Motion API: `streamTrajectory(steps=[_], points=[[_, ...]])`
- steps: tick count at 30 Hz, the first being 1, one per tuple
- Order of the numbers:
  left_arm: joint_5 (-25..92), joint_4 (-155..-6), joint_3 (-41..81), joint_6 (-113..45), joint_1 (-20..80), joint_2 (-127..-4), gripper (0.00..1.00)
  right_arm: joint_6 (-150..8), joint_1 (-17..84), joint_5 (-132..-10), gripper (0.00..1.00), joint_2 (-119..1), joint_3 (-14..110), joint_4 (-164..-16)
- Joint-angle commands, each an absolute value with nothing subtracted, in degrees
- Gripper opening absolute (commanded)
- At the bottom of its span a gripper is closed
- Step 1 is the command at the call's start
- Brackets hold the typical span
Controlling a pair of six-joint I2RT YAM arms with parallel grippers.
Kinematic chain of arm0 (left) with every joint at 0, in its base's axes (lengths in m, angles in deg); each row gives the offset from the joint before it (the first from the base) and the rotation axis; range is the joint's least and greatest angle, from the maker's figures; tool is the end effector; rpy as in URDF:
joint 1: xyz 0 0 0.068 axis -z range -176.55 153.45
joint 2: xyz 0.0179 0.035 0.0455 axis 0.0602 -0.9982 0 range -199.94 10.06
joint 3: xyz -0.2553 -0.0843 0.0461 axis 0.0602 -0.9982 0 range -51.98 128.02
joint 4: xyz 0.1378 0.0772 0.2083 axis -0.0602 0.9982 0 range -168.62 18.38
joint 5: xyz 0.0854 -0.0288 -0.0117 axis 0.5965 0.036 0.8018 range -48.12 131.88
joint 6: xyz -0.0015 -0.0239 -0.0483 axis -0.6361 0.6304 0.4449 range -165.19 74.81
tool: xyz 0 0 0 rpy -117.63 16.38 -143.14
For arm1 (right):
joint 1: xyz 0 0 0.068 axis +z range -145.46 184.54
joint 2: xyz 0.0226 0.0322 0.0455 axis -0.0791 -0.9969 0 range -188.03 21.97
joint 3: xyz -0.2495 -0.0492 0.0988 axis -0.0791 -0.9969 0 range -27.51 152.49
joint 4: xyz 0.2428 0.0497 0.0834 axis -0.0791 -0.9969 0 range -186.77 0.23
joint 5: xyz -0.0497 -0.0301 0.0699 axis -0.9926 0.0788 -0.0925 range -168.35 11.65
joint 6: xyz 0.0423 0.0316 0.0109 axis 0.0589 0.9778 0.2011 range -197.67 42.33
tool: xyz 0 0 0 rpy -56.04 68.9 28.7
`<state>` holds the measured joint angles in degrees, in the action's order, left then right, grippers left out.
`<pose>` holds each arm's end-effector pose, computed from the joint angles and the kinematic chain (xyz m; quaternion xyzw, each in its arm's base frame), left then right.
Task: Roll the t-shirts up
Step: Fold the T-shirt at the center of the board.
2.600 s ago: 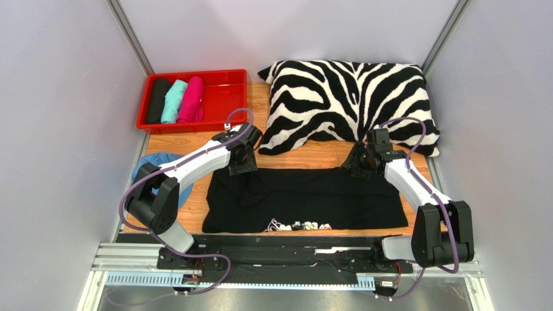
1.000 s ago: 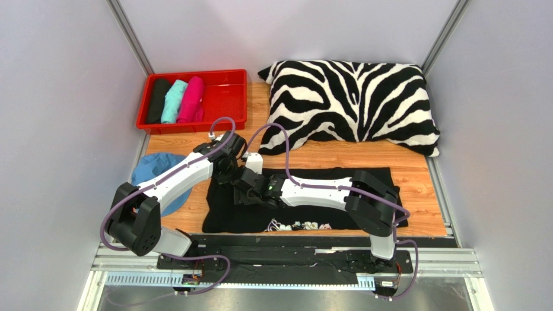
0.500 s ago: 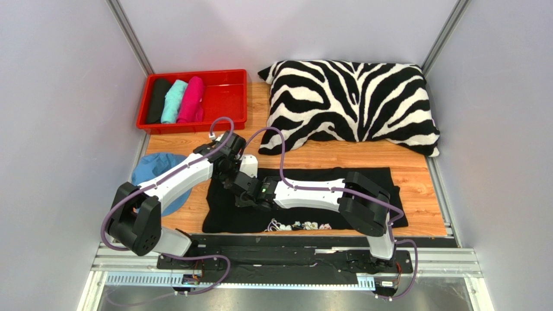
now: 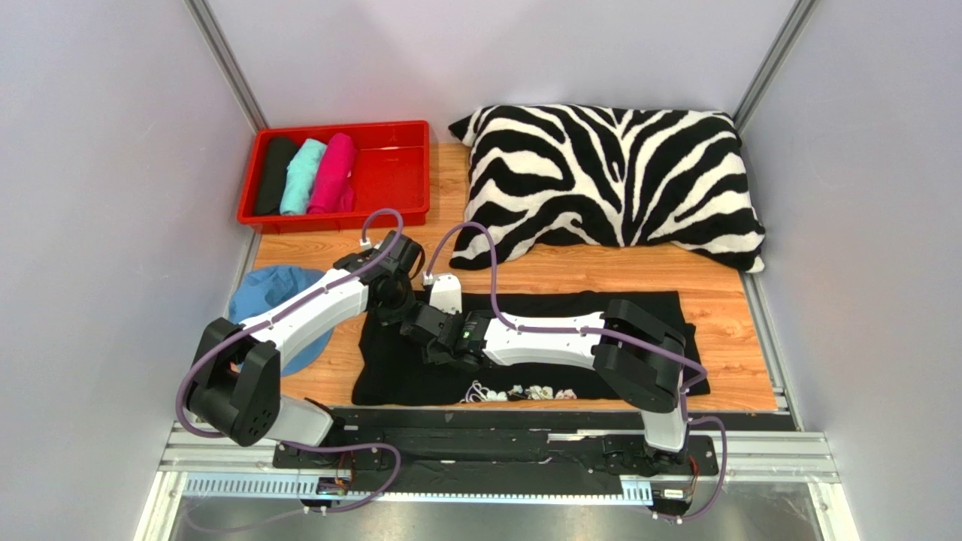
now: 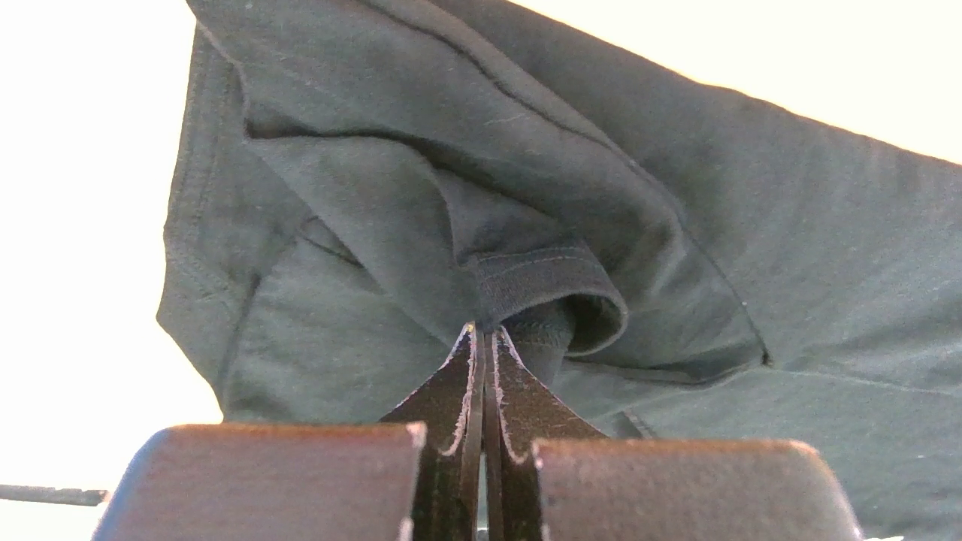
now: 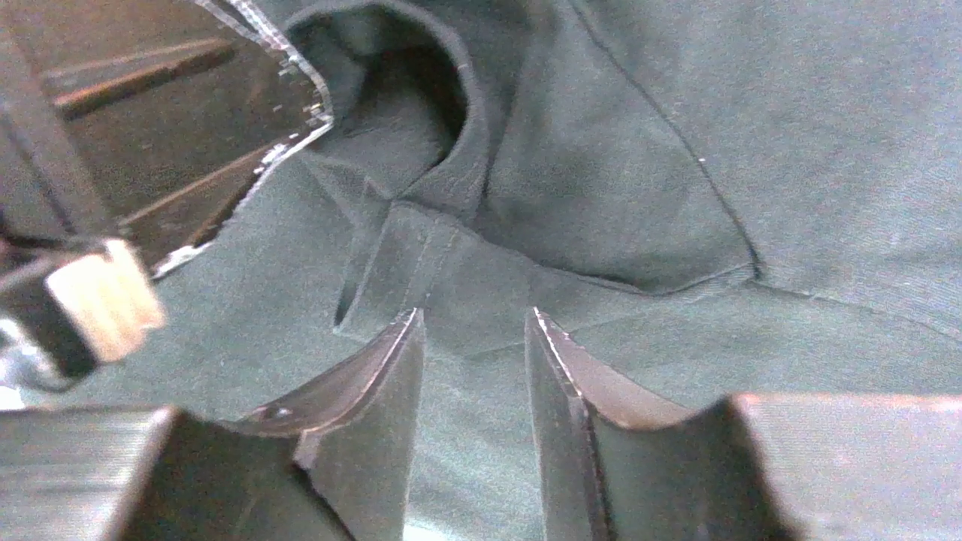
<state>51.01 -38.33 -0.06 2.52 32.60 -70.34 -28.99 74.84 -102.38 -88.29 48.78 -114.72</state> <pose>0.2293 -0.1215 0.2080 -0.1725 0.9646 -0.0529 0.1925 0.1496 0.3746 0.1828 -0.1220 0.9361 0.1240 0.3058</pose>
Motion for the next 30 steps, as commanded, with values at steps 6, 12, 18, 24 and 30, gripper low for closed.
streamTrajectory(steps=[6,12,18,24,30], points=[[49.62,-36.7,1.98,-1.42,30.7,-70.36,0.0,-27.84,75.38,-108.93,0.51,-86.4,47.12,-111.41],[48.03,-36.7,3.12,-3.44,29.64,-71.94,0.0,-28.89,76.34,-109.2,0.55,-87.54,48.78,-110.69],[46.98,-36.61,4.0,-4.32,29.2,-72.73,0.0,-28.98,77.31,-110.43,0.59,-87.89,50.1,-110.78],[46.63,-36.7,4.09,-4.58,28.94,-73.0,0.0,-29.6,77.66,-110.78,0.61,-88.51,51.24,-110.96],[46.8,-36.35,4.09,-5.11,28.76,-73.17,0.0,-31.0,77.66,-110.34,0.63,-90.17,52.91,-111.48]])
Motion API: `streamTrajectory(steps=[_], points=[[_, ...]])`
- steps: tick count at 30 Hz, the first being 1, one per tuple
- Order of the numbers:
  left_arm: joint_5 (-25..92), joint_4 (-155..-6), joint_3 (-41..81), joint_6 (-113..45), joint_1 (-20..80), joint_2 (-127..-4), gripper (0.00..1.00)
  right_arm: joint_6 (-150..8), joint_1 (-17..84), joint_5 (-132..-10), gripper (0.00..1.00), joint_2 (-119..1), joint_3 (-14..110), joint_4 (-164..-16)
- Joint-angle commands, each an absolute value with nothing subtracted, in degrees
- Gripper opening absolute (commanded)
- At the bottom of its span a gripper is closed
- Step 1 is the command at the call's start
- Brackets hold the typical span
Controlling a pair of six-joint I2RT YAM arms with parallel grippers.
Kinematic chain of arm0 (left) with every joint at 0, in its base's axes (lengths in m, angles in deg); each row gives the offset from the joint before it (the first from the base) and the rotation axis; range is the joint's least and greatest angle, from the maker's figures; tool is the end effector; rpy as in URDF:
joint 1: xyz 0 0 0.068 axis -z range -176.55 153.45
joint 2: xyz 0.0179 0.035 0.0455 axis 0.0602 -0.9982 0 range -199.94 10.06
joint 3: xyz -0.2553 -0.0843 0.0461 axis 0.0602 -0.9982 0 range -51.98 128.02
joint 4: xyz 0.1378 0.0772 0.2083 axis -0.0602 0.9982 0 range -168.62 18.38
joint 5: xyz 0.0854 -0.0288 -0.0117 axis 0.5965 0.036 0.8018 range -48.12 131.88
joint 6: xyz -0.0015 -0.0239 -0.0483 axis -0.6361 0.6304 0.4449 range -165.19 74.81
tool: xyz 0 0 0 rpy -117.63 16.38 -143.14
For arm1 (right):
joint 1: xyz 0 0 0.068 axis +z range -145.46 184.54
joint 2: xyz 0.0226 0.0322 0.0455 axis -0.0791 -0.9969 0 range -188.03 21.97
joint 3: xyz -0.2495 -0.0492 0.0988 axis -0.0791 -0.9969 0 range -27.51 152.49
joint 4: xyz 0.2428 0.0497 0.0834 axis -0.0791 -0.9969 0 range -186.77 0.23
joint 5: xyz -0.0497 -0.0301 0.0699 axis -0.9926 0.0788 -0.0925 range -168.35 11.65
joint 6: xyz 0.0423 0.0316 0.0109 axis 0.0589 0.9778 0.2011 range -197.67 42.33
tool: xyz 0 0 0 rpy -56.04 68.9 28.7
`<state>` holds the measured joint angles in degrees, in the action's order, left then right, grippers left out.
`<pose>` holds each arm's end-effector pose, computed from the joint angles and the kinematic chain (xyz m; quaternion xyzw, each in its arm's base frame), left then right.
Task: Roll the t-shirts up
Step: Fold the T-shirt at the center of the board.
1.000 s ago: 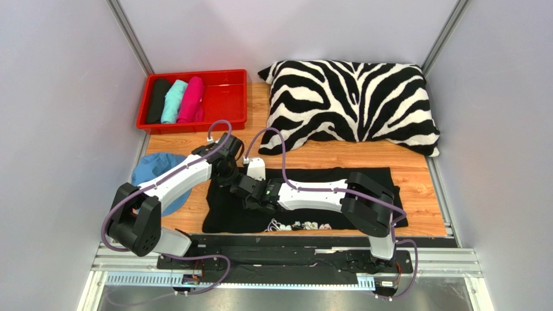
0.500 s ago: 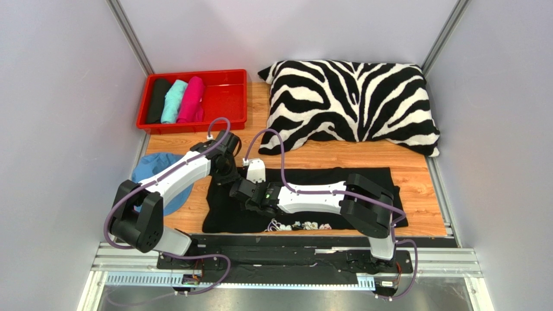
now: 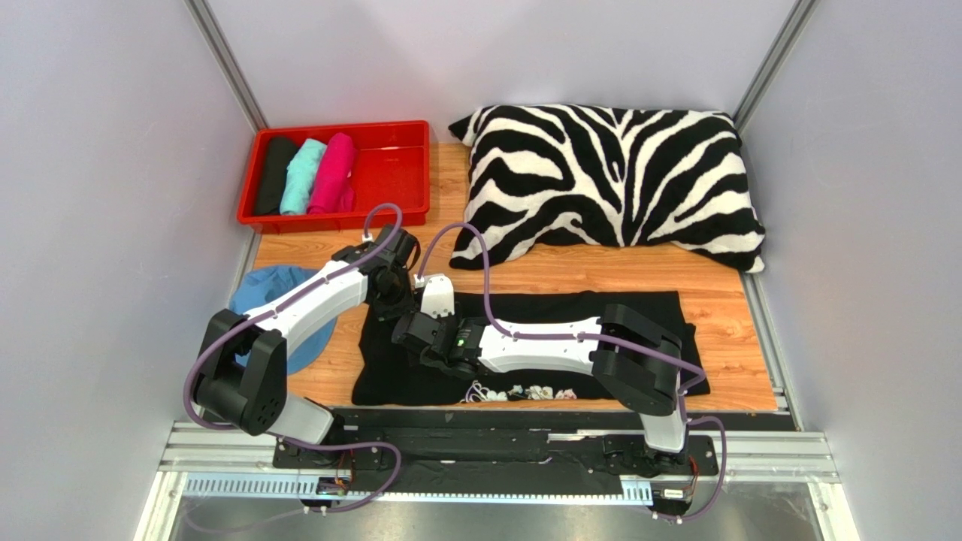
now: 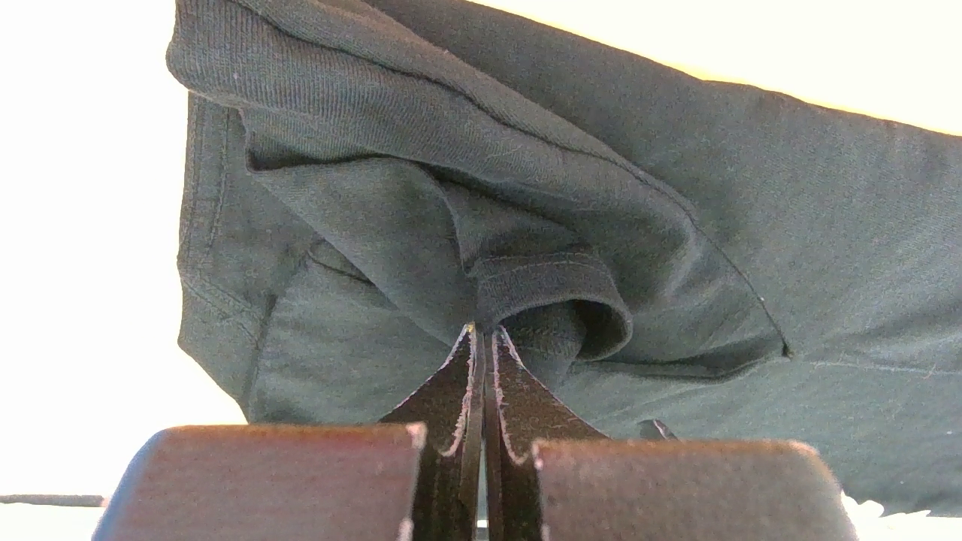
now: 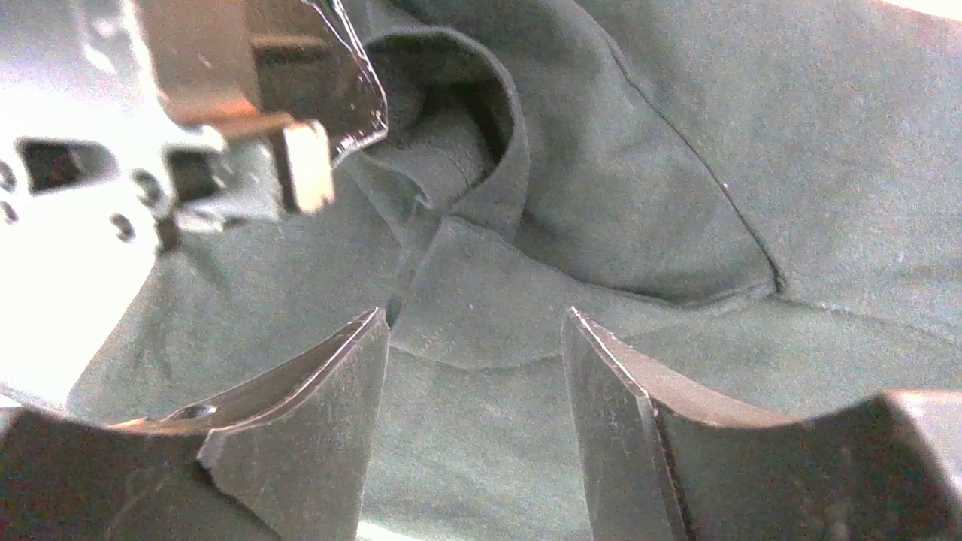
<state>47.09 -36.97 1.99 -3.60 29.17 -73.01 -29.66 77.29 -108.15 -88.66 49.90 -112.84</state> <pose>0.2423 -0.1132 0.2055 -0.1435 0.9744 -0.0553 0.1639 0.1383 0.3854 0.1893 -0.1253 0.9194 0.1220 0.3524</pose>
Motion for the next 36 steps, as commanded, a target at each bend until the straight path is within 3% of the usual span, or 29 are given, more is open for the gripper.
streamTrajectory(steps=[1,5,10,15,20,36], points=[[46.8,-36.35,4.0,-5.11,28.68,-73.26,0.0,-31.09,77.66,-110.08,0.63,-90.44,53.35,-111.57],[46.71,-36.35,4.0,-5.11,28.59,-73.17,0.0,-30.74,77.66,-109.46,0.63,-91.76,54.14,-112.54],[46.63,-36.17,4.09,-5.02,28.59,-73.17,0.0,-29.86,77.66,-110.16,0.53,-93.08,54.5,-114.47],[46.36,-35.64,3.65,-4.32,28.68,-72.3,0.0,-28.72,77.66,-112.53,0.2,-90.27,52.48,-116.49],[44.96,-35.03,2.6,-3.44,28.59,-69.05,0.0,-28.46,77.4,-113.77,0.0,-84.91,50.28,-117.54],[43.11,-29.14,-5.66,8.33,28.59,-49.89,0.0,-25.99,77.22,-112.63,0.0,-76.56,43.77,-120.97]])
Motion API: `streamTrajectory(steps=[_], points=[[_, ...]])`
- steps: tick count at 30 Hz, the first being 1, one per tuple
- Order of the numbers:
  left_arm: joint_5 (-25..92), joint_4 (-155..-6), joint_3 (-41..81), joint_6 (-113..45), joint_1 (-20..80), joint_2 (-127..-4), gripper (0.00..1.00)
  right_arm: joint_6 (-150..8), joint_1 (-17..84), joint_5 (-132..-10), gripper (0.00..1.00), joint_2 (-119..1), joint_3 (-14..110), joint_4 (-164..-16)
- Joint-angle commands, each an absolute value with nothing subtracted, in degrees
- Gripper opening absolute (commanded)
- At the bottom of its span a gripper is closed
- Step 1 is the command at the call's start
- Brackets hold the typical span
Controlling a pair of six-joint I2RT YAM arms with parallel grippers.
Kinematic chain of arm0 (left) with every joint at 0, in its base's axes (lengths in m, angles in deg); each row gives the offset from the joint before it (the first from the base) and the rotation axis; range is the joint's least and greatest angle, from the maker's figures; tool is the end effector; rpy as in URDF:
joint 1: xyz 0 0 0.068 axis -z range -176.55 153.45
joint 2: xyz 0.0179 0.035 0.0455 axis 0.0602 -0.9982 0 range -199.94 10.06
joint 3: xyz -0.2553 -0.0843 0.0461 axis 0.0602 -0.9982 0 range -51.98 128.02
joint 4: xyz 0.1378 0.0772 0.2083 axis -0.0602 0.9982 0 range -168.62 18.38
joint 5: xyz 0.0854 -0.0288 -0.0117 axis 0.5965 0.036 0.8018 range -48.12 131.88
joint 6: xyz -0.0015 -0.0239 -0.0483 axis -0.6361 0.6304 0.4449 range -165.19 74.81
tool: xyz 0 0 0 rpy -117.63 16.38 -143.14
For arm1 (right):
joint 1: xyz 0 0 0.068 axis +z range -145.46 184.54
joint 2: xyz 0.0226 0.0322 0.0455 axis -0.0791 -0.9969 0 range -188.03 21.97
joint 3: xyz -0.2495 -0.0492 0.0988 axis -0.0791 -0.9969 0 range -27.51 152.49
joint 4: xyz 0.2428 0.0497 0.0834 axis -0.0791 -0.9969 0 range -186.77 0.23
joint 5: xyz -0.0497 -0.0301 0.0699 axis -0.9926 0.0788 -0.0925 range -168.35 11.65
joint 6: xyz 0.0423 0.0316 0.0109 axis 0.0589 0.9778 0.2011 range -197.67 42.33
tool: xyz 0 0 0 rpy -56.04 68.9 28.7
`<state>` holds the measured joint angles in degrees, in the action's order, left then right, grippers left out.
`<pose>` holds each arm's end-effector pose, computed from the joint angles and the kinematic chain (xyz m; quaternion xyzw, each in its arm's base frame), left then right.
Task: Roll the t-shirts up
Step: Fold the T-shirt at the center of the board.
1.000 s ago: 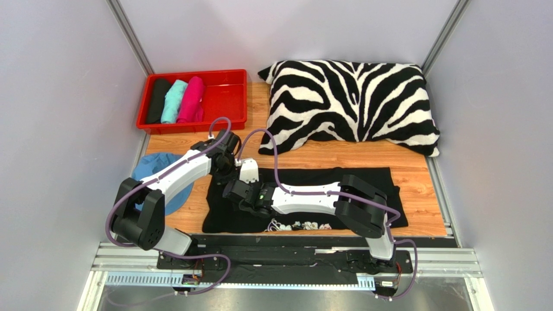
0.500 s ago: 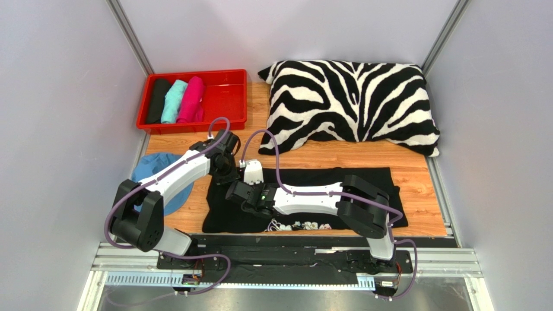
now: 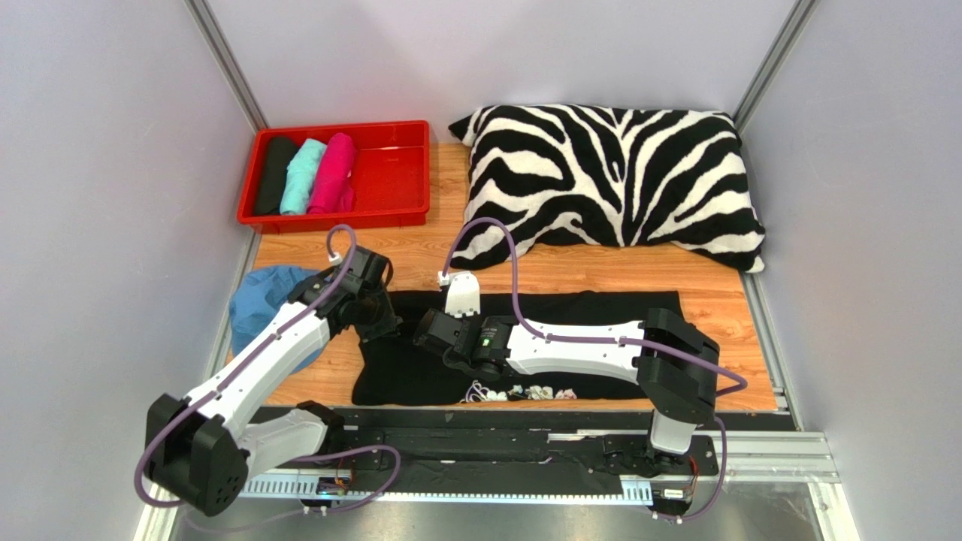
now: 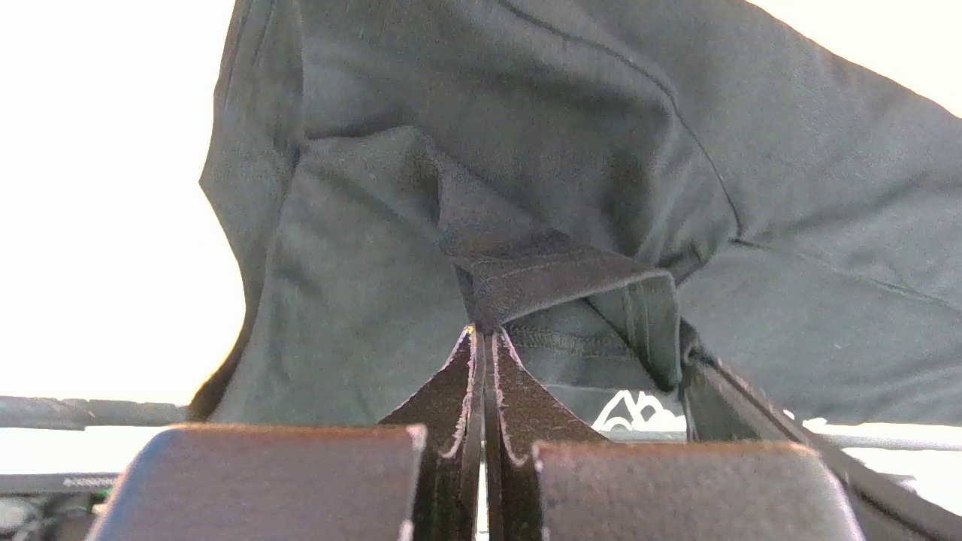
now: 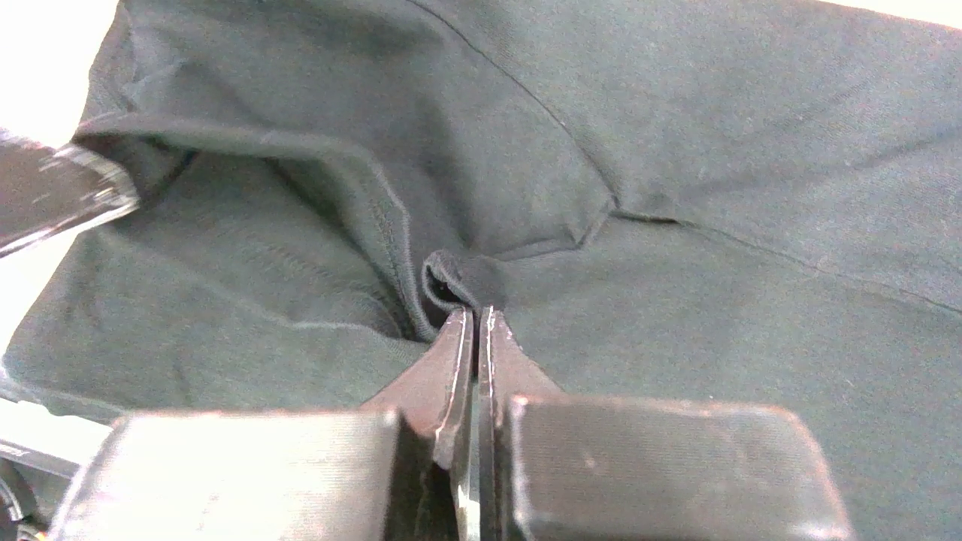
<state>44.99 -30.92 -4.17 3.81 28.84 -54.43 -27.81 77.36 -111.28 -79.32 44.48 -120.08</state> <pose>0.1865 -0.0864 0.2402 -0.2054 0.9529 -0.1129 0.1926 0.1270 0.3452 0.2152 -0.1114 0.9217 0.0894 0.3606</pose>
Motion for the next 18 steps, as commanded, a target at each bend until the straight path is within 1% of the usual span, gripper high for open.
streamTrajectory(steps=[1,6,13,18], points=[[42.76,-28.7,-6.19,9.03,28.59,-49.36,0.0,-25.65,77.22,-112.54,0.0,-76.38,43.6,-121.15],[40.91,-28.09,-6.46,9.31,28.59,-46.9,0.0,-25.03,77.05,-112.1,0.0,-75.85,43.59,-121.94],[38.9,-25.36,-2.85,7.55,28.59,-45.49,0.0,-25.2,76.35,-112.89,0.0,-73.74,43.95,-123.61],[37.31,-24.57,-3.99,8.77,28.59,-43.38,0.0,-24.33,76.26,-113.59,0.0,-71.98,42.98,-124.32]])
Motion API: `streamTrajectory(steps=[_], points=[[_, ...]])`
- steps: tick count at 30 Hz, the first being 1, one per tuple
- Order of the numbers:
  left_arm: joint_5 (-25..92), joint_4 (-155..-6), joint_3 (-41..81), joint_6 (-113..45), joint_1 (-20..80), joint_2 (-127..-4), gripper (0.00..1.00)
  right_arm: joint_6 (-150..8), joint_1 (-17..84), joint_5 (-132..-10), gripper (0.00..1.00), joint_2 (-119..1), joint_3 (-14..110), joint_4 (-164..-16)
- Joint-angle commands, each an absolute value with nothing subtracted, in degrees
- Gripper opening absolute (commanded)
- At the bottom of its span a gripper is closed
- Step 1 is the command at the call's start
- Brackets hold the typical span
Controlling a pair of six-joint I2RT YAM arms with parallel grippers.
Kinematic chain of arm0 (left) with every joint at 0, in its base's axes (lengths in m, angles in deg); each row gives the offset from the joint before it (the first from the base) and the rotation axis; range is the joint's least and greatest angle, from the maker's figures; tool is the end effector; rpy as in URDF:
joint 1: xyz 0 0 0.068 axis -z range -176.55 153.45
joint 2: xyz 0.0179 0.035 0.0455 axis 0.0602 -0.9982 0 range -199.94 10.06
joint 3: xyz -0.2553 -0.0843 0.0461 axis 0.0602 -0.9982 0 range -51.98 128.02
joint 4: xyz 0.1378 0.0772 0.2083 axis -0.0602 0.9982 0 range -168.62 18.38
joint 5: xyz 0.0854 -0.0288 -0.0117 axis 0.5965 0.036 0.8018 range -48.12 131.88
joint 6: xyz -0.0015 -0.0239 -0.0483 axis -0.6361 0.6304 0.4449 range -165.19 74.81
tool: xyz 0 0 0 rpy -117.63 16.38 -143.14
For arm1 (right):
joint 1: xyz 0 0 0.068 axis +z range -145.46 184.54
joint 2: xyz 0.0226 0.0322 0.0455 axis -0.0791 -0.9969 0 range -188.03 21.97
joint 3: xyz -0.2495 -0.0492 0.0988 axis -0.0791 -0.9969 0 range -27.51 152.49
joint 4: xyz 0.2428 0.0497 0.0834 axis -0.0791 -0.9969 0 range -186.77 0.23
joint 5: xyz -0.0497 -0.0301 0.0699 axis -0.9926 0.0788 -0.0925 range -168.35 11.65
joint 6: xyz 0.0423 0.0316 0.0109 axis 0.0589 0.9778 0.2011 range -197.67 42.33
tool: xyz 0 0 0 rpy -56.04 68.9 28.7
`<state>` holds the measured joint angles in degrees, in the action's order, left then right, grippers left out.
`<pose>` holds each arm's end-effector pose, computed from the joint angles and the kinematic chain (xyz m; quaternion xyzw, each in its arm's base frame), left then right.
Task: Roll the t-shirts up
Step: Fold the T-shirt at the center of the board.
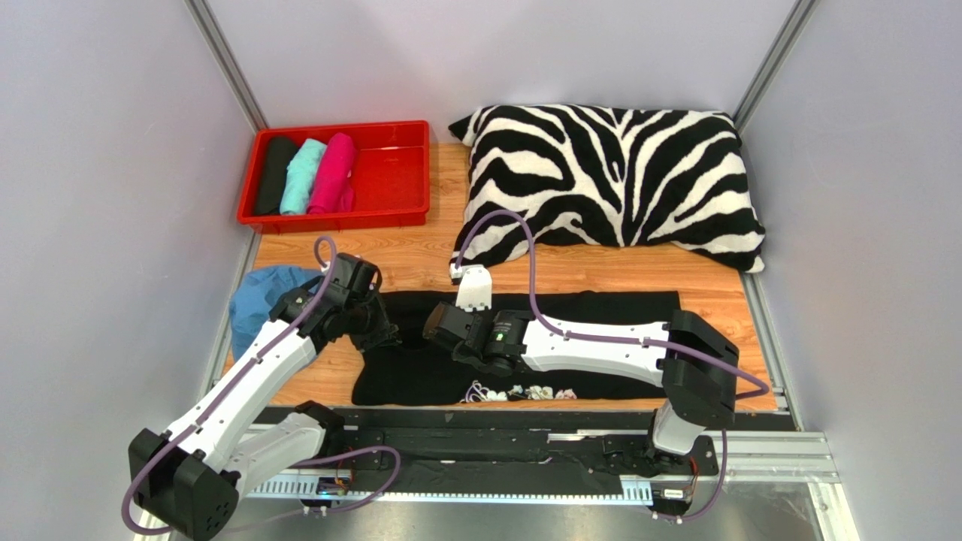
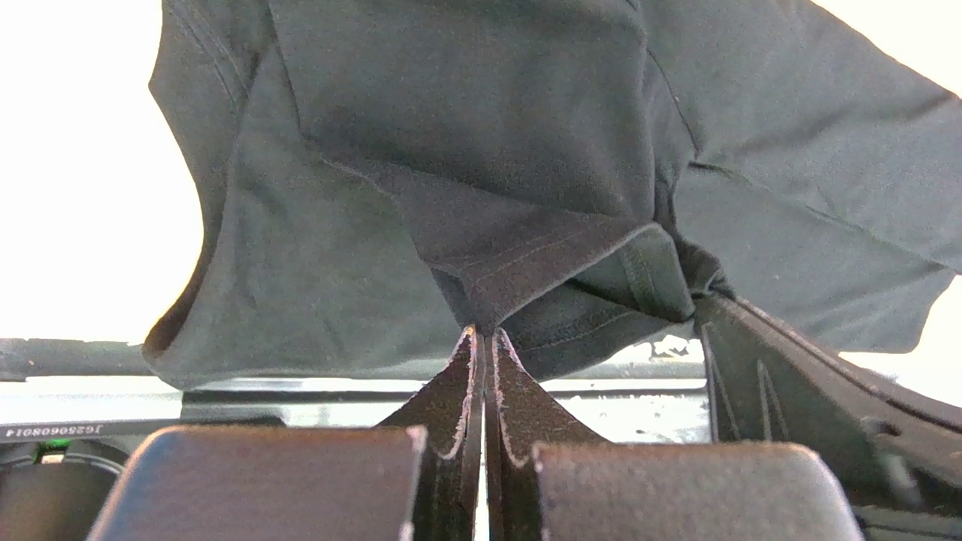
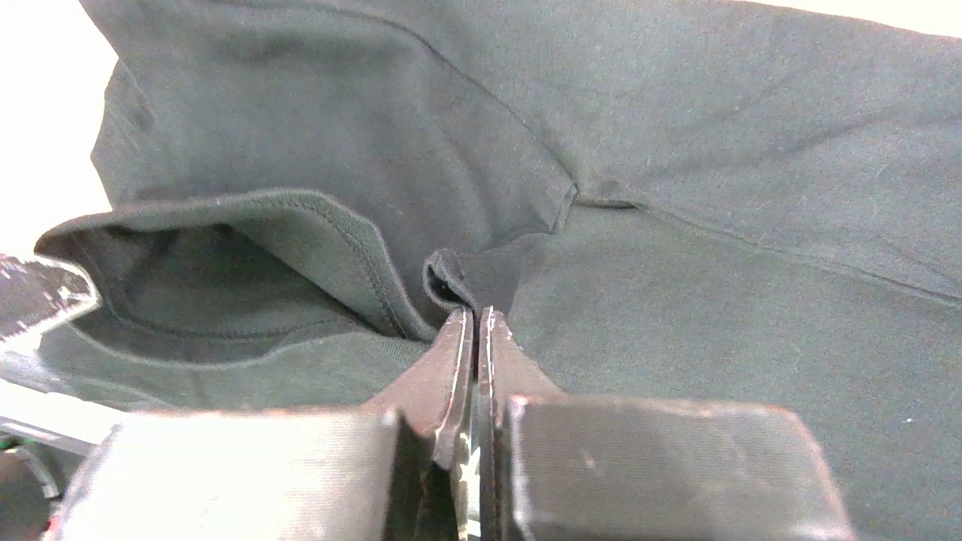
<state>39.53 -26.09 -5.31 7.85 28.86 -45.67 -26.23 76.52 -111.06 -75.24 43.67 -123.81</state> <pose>0.1573 -0.0764 0.2560 -0.2266 0.9424 -0.1706 0.1775 0.1271 0.3283 0.2318 -0.0938 0.9251 0.0893 0.3570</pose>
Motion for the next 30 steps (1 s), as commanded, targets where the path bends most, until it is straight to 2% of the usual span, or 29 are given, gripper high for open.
streamTrajectory(steps=[1,8,16,17,18,19,20,23,25,27,30], points=[[36.96,-24.31,-4.08,8.86,28.59,-43.12,0.0,-24.15,76.26,-113.42,0.0,-71.9,42.81,-124.31],[35.64,-23.43,-5.31,9.92,28.67,-41.8,0.0,-22.57,76.26,-111.92,0.0,-71.98,39.83,-123.17],[30.37,-31.07,-16.64,15.1,28.59,-42.4,0.0,-21.6,76.35,-107.45,0.0,-74.44,34.2,-117.12],[29.93,-31.51,-17.17,15.19,28.59,-42.93,0.0,-21.86,76.61,-107.01,0.03,-74.44,34.1,-116.85],[29.75,-32.12,-17.53,14.85,28.59,-43.37,0.05,-22.04,76.78,-106.74,0.06,-74.53,34.02,-116.76],[29.66,-32.13,-17.44,14.32,28.59,-43.73,0.14,-22.39,76.96,-106.74,0.11,-74.44,34.1,-116.84],[29.92,-31.87,-17.01,13.88,28.59,-43.73,0.28,-23.26,77.4,-106.82,0.2,-73.75,34.28,-117.19],[32.64,-30.11,-13.06,11.51,28.59,-42.15,0.43,-24.67,77.66,-107.0,0.39,-71.29,34.98,-119.12],[35.45,-28.88,-8.84,9.31,28.59,-41.1,0.45,-25.2,77.66,-107.96,0.45,-69.09,35.16,-120.96],[36.69,-28.7,-5.34,7.3,28.59,-41.44,0.45,-26.51,77.49,-109.45,0.47,-66.11,35.07,-122.02],[36.61,-31.49,-3.21,6.93,28.59,-44.86,0.35,-28.62,75.65,-111.91,0.47,-64.87,35.68,-124.04]])
